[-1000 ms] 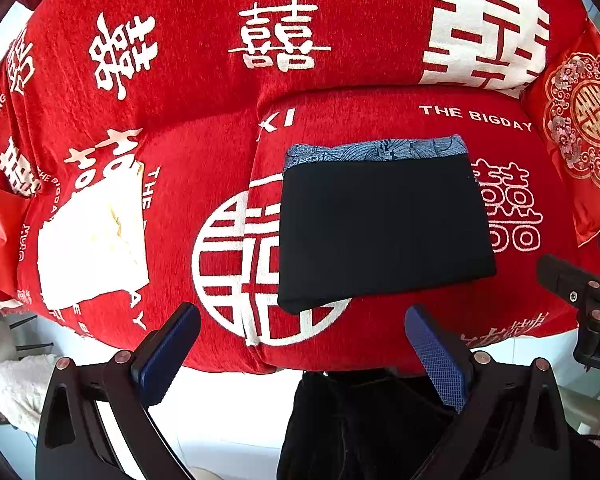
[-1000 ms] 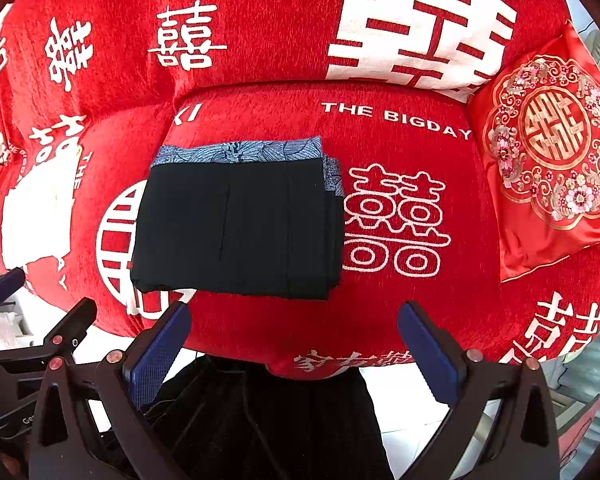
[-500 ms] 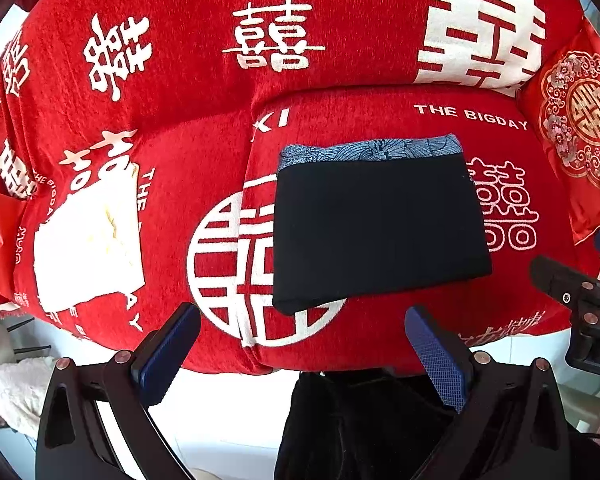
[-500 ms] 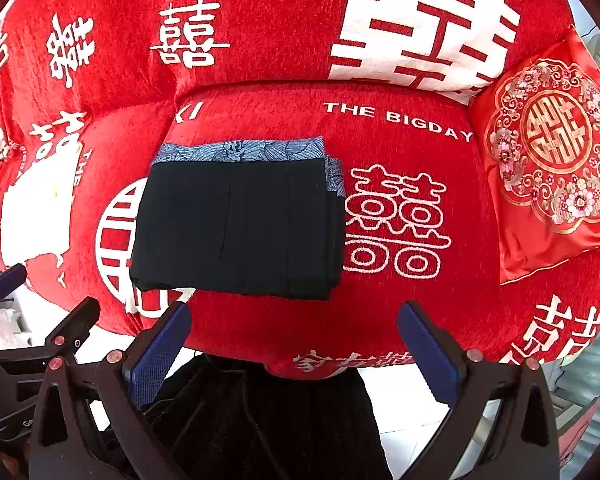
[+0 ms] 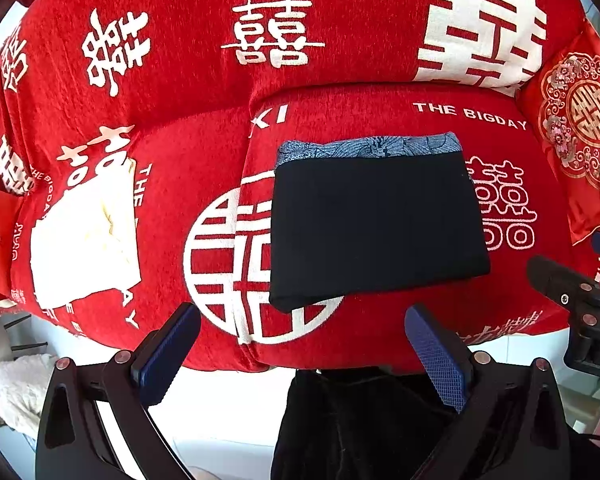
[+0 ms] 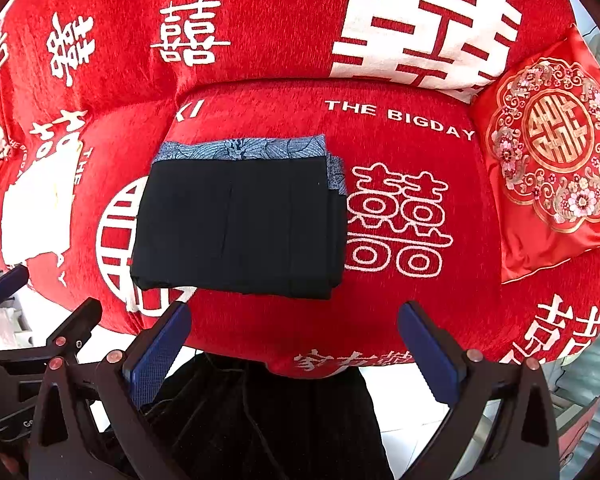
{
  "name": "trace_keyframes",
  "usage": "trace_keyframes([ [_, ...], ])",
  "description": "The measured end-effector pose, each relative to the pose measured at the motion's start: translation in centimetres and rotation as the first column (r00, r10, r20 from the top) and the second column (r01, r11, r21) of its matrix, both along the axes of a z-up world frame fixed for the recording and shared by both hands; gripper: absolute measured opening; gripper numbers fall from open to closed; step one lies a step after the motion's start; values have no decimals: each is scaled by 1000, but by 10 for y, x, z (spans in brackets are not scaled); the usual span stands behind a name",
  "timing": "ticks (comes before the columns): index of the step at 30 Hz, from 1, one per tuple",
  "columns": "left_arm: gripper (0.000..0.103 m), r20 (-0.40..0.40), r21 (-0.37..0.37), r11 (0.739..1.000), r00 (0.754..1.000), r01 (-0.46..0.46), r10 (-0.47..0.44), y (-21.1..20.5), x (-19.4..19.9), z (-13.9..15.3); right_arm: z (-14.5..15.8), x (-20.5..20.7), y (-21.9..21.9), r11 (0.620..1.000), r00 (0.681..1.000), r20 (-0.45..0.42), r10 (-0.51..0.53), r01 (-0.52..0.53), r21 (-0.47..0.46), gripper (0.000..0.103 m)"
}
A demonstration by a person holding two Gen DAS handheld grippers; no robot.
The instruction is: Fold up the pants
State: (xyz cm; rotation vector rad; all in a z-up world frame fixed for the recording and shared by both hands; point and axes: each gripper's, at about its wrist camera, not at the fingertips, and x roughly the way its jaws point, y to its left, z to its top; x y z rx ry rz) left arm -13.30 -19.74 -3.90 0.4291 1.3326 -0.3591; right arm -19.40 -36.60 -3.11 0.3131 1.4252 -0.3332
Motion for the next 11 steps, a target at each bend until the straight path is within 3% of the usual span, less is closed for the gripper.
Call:
trace_keyframes([
  [11,103,21,-19,1000,1000,17,-16,-7,-6,4,0,0,-1,1000,1000,0,4,-4,-1,103],
])
